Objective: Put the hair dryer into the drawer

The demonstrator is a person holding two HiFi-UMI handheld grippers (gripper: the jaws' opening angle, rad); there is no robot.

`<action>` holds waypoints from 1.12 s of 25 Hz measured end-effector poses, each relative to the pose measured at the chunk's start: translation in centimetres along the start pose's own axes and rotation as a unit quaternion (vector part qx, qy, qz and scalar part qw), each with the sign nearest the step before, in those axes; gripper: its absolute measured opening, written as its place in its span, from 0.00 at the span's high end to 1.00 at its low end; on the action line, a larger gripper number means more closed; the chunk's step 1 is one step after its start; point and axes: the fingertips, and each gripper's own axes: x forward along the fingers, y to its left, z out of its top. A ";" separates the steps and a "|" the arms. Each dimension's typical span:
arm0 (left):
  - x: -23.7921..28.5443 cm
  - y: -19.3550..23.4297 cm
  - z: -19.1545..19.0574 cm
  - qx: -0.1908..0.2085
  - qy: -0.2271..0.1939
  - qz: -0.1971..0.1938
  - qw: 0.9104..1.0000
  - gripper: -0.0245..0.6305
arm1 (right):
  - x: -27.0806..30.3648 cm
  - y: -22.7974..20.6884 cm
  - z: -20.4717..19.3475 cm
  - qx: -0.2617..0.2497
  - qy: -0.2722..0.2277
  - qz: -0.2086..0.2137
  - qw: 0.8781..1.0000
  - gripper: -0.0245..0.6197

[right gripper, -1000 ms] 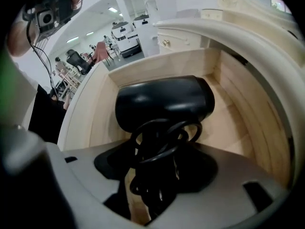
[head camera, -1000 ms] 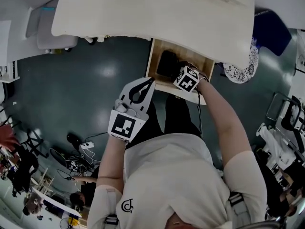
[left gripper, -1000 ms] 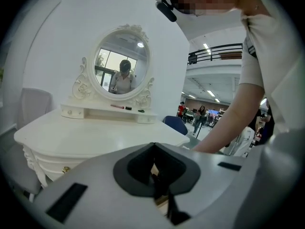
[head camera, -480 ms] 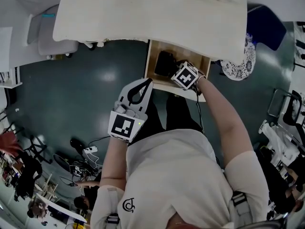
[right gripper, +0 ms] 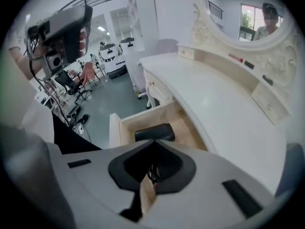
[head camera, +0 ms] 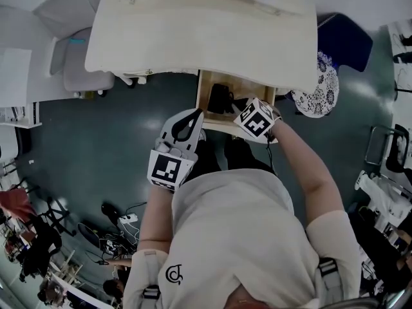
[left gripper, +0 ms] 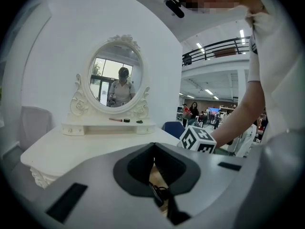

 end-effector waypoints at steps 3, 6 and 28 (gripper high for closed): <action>-0.1 -0.2 1.3 0.007 -0.010 0.004 1.000 0.95 | -3.0 -0.2 2.7 0.007 -0.063 -0.011 0.998 0.95; -0.2 -0.2 1.8 0.018 -0.012 0.003 1.000 0.95 | -6.5 -0.2 5.6 0.010 -0.130 -0.024 0.991 0.95; 1.6 0.2 12.8 0.096 -0.081 0.002 0.992 0.95 | -29.7 -3.2 13.3 0.048 -0.471 -0.181 0.862 0.95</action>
